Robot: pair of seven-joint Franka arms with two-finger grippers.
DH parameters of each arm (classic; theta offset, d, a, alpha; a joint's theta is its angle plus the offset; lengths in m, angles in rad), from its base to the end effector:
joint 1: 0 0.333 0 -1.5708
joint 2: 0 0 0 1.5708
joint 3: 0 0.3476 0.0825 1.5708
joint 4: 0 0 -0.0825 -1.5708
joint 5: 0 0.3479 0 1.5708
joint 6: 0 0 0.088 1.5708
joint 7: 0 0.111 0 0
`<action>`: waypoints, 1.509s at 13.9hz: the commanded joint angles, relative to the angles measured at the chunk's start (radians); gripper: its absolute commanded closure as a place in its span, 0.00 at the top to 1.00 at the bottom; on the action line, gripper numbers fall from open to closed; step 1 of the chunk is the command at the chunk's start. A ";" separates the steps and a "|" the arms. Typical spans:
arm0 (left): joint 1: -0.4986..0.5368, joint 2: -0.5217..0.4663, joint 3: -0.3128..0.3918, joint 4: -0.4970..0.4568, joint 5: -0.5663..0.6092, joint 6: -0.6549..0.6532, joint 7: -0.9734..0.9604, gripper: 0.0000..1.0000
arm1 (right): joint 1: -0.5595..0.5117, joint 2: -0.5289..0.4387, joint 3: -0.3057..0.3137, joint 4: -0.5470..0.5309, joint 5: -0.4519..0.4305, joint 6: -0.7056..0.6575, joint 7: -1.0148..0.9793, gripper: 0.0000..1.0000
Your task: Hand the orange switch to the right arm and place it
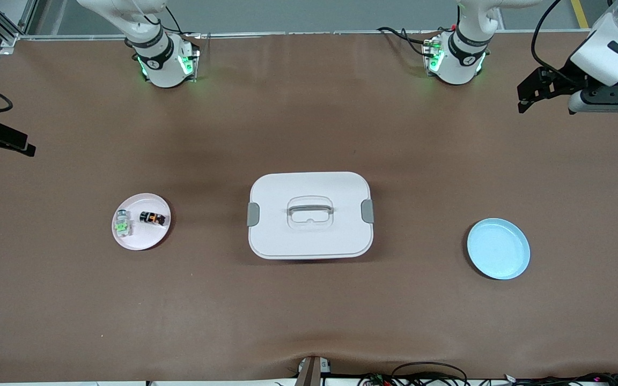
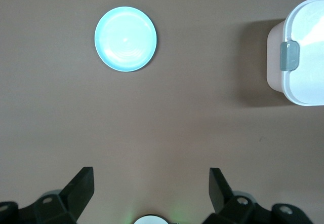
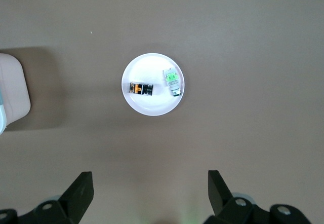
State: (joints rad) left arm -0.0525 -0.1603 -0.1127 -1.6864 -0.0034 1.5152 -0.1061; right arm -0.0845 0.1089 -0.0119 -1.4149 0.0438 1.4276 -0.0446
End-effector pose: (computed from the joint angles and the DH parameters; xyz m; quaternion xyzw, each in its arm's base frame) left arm 0.4498 -0.0809 0.6748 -0.9995 0.0289 0.0049 0.0080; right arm 0.5384 -0.0462 0.6495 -0.9983 0.0238 0.0465 0.0245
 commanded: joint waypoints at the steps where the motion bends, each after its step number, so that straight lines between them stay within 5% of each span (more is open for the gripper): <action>1: 0.009 -0.050 -0.002 -0.042 -0.010 0.002 0.002 1.00 | 0.048 -0.009 -0.042 0.010 0.015 -0.022 0.022 1.00; 10: 0.025 0.022 0.001 0.053 -0.006 -0.001 0.014 1.00 | 0.060 -0.037 -0.050 0.011 0.016 -0.019 0.011 1.00; 21: 0.017 0.033 -0.002 0.057 0.003 -0.003 0.014 1.00 | 0.084 -0.091 -0.045 -0.012 0.015 -0.027 0.002 1.00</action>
State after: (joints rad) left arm -0.0349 -0.1369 -0.1110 -1.6506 -0.0033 1.5204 -0.1060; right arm -0.0034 0.0477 -0.0555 -1.4045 0.0529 1.4040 -0.0432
